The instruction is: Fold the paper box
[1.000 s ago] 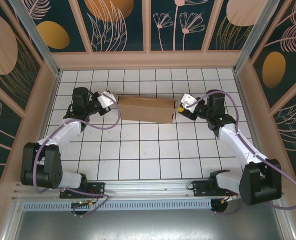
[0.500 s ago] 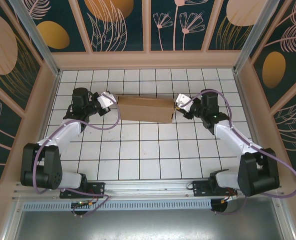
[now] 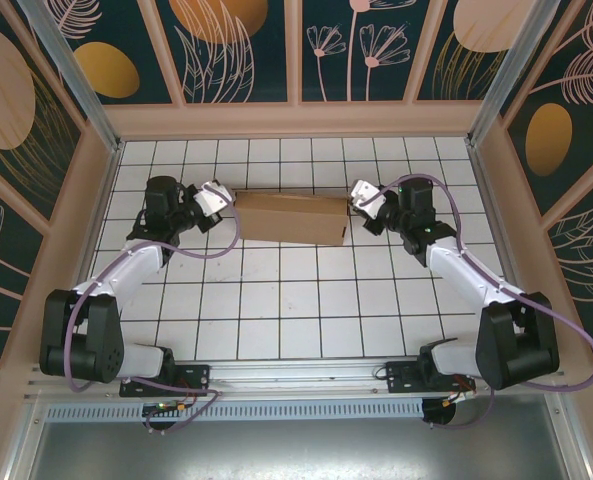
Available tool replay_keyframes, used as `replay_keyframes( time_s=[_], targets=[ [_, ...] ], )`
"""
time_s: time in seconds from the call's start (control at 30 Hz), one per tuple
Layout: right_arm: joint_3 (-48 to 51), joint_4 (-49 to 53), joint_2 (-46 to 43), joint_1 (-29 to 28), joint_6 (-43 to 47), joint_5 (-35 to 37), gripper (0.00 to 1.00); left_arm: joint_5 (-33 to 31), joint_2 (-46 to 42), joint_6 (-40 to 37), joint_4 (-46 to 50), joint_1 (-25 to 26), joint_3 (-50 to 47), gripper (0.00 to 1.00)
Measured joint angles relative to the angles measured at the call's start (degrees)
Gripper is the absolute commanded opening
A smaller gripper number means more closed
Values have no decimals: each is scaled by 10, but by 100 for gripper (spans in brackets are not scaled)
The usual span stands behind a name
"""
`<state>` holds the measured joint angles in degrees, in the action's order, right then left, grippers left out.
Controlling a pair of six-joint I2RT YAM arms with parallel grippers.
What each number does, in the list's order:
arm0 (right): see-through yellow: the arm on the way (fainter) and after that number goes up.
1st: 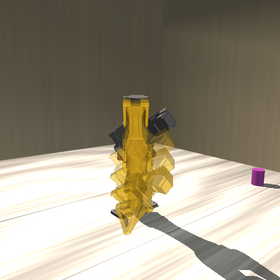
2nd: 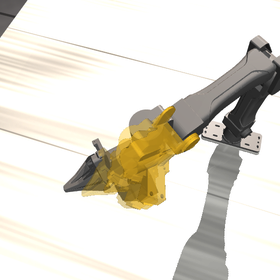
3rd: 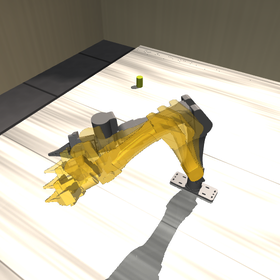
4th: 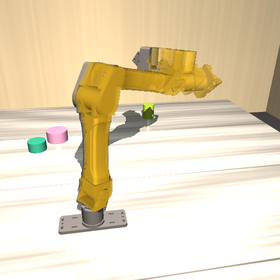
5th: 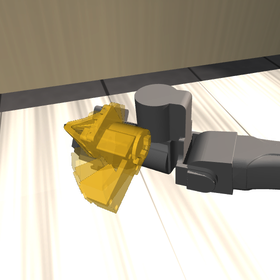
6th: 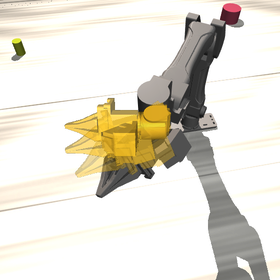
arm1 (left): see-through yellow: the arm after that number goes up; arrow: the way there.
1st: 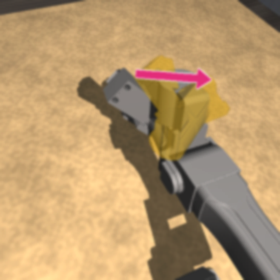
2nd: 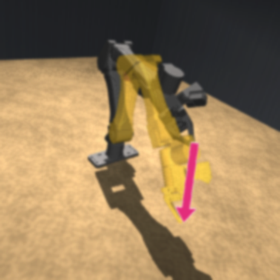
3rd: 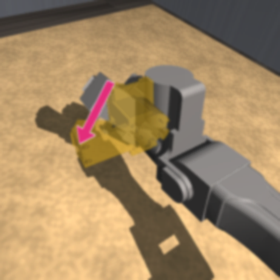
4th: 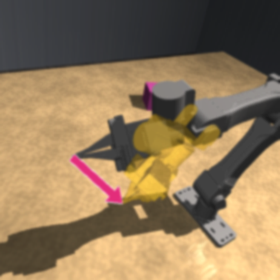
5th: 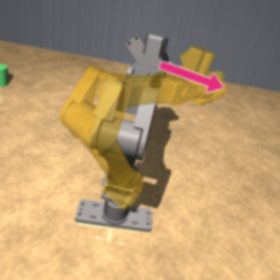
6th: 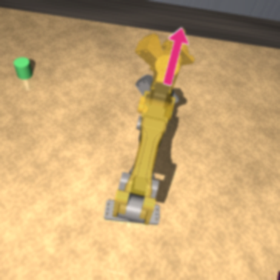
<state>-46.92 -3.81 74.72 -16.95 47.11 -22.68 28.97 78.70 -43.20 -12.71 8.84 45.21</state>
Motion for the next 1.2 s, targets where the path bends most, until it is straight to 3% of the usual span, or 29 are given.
replay_keyframes(
  time_s=[0.43, 0.73, 1.2],
  targets=[
    [-23, -14, 23, -24, -143, 79, 0, -62, 15, 197, 102, 49, 63, 0],
    [-50, 16, 28, -54, -223, 92, 0, -157, -16, 389, 134, 62, 64, 0],
    [-171, 144, 89, -63, -417, 142, 0, -165, -14, 627, 229, 71, 132, 0]
  ],
)
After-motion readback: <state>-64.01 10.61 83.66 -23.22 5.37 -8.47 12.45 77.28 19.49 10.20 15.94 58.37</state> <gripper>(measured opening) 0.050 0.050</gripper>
